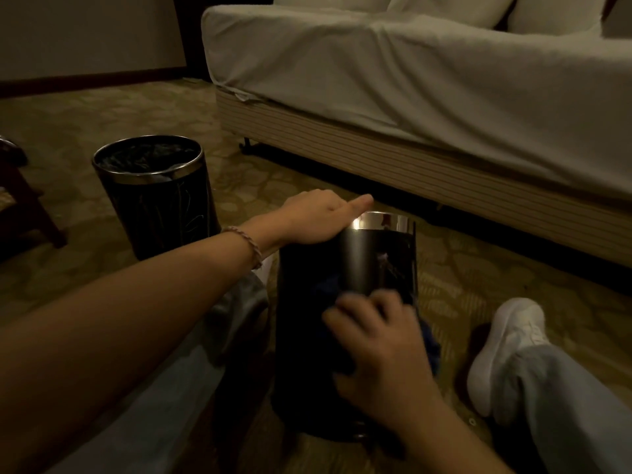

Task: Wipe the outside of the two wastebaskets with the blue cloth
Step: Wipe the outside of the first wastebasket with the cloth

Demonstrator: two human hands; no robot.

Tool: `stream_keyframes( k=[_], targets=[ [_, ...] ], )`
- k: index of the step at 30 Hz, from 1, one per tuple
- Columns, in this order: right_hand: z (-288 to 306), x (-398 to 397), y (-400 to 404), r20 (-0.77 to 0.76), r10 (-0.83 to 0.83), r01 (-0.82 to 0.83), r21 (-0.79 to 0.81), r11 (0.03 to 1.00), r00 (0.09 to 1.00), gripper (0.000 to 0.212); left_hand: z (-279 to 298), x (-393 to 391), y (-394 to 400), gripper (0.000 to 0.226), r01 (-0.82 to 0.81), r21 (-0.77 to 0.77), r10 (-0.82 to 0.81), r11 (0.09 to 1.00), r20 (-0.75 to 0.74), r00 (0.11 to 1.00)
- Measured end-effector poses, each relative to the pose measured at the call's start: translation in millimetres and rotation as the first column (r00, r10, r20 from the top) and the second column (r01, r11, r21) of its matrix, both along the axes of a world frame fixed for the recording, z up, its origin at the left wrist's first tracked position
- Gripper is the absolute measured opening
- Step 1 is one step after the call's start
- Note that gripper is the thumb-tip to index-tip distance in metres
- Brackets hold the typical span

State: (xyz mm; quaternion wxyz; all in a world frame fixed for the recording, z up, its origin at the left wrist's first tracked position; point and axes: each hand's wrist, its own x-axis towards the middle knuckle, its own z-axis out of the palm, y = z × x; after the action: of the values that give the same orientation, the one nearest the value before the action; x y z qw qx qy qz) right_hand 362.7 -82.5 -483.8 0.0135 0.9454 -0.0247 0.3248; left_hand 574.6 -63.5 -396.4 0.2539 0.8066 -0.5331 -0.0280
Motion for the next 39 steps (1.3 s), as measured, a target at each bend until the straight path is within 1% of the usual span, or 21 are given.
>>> stream_keyframes(
  k=[3, 4, 5, 6, 8, 12, 15, 17, 19, 21, 24, 26, 27, 28, 30, 31, 33, 35, 38, 39],
  targets=[
    [37, 25, -26, 0.131, -0.166, 0.137, 0.204, 0.969, 0.977, 0.047, -1, 1, -4, 0.069, 0.060, 0.022, -0.057, 0.998, -0.083, 0.995],
    [42, 31, -30, 0.151, -0.197, 0.155, 0.254, 0.955, 0.969, 0.047, -3, 3, -4, 0.068, 0.080, 0.024, -0.076, 0.997, -0.118, 0.990],
    [44, 33, -30, 0.154, -0.209, 0.162, 0.270, 0.949, 0.966, 0.049, -5, 7, -4, 0.067, 0.094, 0.018, -0.090, 0.995, -0.147, 0.985],
    [42, 33, -28, 0.142, -0.207, 0.166, 0.253, 0.953, 0.968, 0.050, -8, 12, -3, 0.065, 0.102, 0.009, -0.099, 0.995, -0.171, 0.980],
    [27, 24, -16, 0.080, -0.168, 0.153, 0.170, 0.974, 0.982, 0.051, -13, 21, -1, 0.061, 0.105, -0.003, -0.104, 0.994, -0.199, 0.975],
    [-19, -9, 19, -0.064, -0.044, 0.044, -0.001, 0.999, 0.997, 0.060, -13, 25, 5, 0.066, 0.048, 0.004, -0.046, 0.999, -0.216, 0.975],
    [-36, -21, 34, -0.082, 0.008, -0.011, -0.031, 0.999, 0.997, 0.048, -9, 15, 6, 0.067, 0.046, 0.011, -0.043, 0.999, -0.176, 0.984],
    [-36, -21, 36, -0.090, -0.012, 0.010, -0.022, 1.000, 0.996, 0.049, -8, 10, 4, 0.066, 0.043, -0.012, -0.044, 0.999, -0.109, 0.993],
    [-30, -17, 32, -0.068, -0.065, 0.068, 0.036, 0.997, 0.996, 0.051, -8, 7, 3, 0.063, 0.026, -0.031, -0.028, 0.999, -0.072, 0.997],
    [-18, -11, 21, 0.015, -0.162, 0.156, 0.184, 0.971, 0.987, 0.048, -8, 7, 2, 0.062, 0.005, -0.035, -0.006, 0.999, -0.047, 0.999],
    [7, 4, 3, 0.166, -0.362, 0.265, 0.425, 0.866, 0.917, 0.050, -10, 10, 1, 0.066, -0.036, -0.032, 0.035, 0.999, -0.041, 0.999],
    [18, 16, -4, 0.189, -0.443, 0.308, 0.487, 0.818, 0.877, 0.056, -13, 13, 1, 0.066, -0.039, -0.030, 0.037, 0.999, -0.068, 0.997],
    [19, 21, -4, 0.162, -0.459, 0.338, 0.477, 0.811, 0.874, 0.059, -13, 15, 2, 0.066, -0.035, -0.029, 0.033, 0.999, -0.081, 0.996],
    [18, 25, -2, 0.114, -0.465, 0.378, 0.432, 0.819, 0.878, 0.062, -15, 16, 3, 0.065, -0.033, -0.032, 0.030, 0.999, -0.099, 0.995],
    [13, 25, 6, 0.005, -0.458, 0.439, 0.282, 0.853, 0.889, 0.065, -16, 19, 6, 0.065, -0.048, -0.043, 0.041, 0.998, -0.146, 0.988],
    [10, 22, 10, -0.037, -0.444, 0.440, 0.223, 0.870, 0.895, 0.066, -16, 21, 8, 0.065, -0.067, -0.045, 0.059, 0.997, -0.170, 0.984],
    [7, 17, 16, -0.098, -0.419, 0.430, 0.172, 0.887, 0.903, 0.070, -16, 22, 11, 0.068, -0.095, -0.048, 0.083, 0.994, -0.206, 0.975],
    [7, 17, 18, -0.103, -0.416, 0.428, 0.170, 0.888, 0.904, 0.067, -14, 20, 12, 0.069, -0.089, -0.039, 0.080, 0.995, -0.197, 0.977],
    [1, 19, 14, -0.010, -0.436, 0.430, 0.194, 0.882, 0.900, 0.046, -12, 12, 10, 0.065, -0.059, -0.036, 0.054, 0.998, -0.133, 0.990],
    [-1, 18, 13, 0.024, -0.436, 0.423, 0.203, 0.883, 0.900, 0.045, -12, 11, 9, 0.064, -0.052, -0.036, 0.047, 0.998, -0.113, 0.993]
  ],
)
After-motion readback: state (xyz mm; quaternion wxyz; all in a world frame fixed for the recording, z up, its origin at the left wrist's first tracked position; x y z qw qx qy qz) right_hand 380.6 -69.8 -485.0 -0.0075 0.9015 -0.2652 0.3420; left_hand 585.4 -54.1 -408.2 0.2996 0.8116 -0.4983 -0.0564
